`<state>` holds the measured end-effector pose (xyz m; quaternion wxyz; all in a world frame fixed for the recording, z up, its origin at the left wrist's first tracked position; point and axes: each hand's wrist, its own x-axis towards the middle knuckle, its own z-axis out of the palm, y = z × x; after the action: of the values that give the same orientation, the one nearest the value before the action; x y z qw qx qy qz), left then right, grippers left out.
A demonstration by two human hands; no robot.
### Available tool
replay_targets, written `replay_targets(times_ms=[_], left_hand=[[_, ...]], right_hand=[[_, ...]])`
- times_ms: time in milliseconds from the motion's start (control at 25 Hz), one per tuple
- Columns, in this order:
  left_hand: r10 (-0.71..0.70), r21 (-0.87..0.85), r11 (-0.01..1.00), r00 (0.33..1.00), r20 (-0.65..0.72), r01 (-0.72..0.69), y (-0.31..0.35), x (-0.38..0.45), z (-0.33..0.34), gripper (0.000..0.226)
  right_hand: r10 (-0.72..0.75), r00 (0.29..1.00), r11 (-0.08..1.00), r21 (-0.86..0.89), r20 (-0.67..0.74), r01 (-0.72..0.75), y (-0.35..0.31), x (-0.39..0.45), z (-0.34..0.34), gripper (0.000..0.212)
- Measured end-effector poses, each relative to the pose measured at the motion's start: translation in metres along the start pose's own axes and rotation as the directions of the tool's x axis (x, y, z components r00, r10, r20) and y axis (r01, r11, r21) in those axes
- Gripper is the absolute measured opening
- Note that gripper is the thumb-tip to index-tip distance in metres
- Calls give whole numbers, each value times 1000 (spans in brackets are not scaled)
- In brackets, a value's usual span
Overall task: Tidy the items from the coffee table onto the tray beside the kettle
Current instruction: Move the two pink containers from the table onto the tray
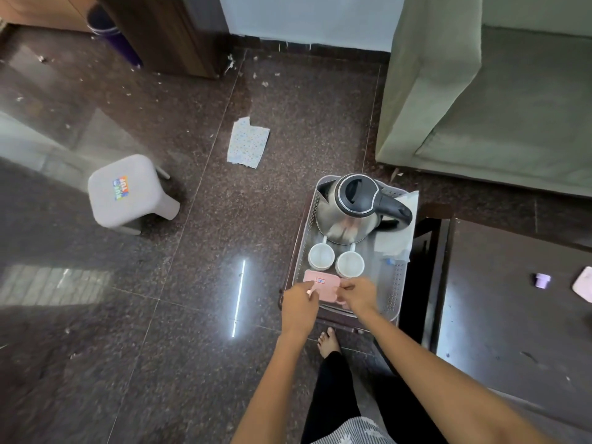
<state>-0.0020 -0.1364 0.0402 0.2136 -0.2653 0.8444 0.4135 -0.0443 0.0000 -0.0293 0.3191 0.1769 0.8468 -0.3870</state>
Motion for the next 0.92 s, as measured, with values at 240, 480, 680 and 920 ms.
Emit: replay_targets(times_ms=[240, 480, 680, 920], left_hand=[[194, 468, 843, 961, 194, -265, 4, 3, 14, 40], [78, 690, 650, 931, 357, -319, -14, 19, 36, 52], [59, 741, 596, 938, 342, -307, -27, 19, 47, 54], [62, 755, 593, 951, 303, -279, -32, 22, 42, 54]], right_hand=[[-116, 993, 977, -184, -32, 108, 0, -13, -5, 25], [-178, 984, 904, -400, -27, 153, 39, -23, -29, 28], [-330, 920, 688, -614, 210, 387, 52, -29, -28, 36], [-282, 930, 653, -663, 236, 366, 53, -33, -18, 53]])
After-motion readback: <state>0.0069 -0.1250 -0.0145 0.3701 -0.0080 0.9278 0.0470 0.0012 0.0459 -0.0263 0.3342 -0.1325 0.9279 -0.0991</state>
